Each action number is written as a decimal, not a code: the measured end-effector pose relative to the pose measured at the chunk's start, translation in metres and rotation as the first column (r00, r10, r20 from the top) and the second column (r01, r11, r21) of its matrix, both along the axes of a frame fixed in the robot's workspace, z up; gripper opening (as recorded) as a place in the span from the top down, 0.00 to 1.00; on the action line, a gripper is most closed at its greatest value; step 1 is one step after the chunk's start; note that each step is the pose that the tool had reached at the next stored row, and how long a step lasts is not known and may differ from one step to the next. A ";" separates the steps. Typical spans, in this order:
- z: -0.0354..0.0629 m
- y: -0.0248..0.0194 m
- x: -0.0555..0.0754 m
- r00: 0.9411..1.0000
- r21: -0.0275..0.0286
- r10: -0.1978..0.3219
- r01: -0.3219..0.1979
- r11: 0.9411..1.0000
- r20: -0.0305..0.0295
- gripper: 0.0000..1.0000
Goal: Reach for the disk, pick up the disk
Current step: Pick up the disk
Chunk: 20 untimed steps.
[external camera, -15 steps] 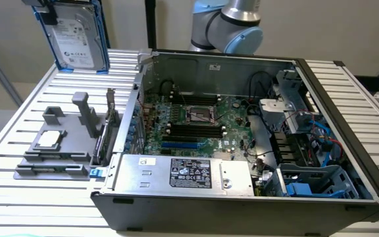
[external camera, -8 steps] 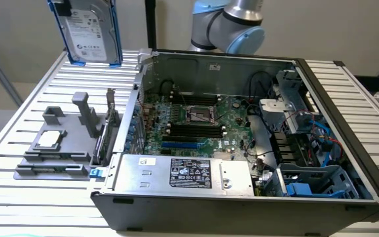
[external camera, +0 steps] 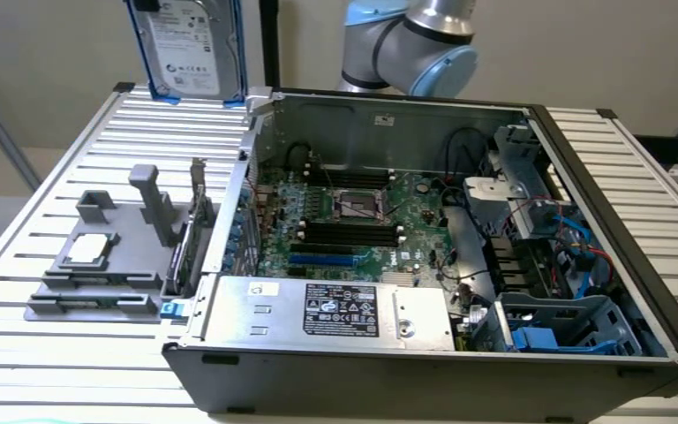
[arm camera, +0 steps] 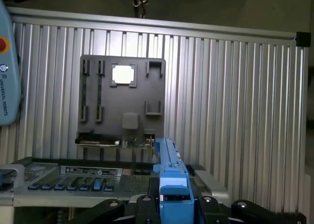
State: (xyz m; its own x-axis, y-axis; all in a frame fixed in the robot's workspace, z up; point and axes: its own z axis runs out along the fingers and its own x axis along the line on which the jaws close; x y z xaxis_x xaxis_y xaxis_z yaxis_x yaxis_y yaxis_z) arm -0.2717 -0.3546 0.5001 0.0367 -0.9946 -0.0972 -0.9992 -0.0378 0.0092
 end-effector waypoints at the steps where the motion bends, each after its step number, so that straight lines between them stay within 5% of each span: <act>1: 0.0013 -0.0003 0.004 1.000 0.005 0.000 0.000 1.000 0.000 0.67; 9: 0.0073 -0.0028 0.041 1.000 0.044 0.000 0.000 0.999 0.000 0.67; 20: 0.0075 -0.0090 0.091 1.000 0.073 0.000 0.000 0.997 0.000 0.67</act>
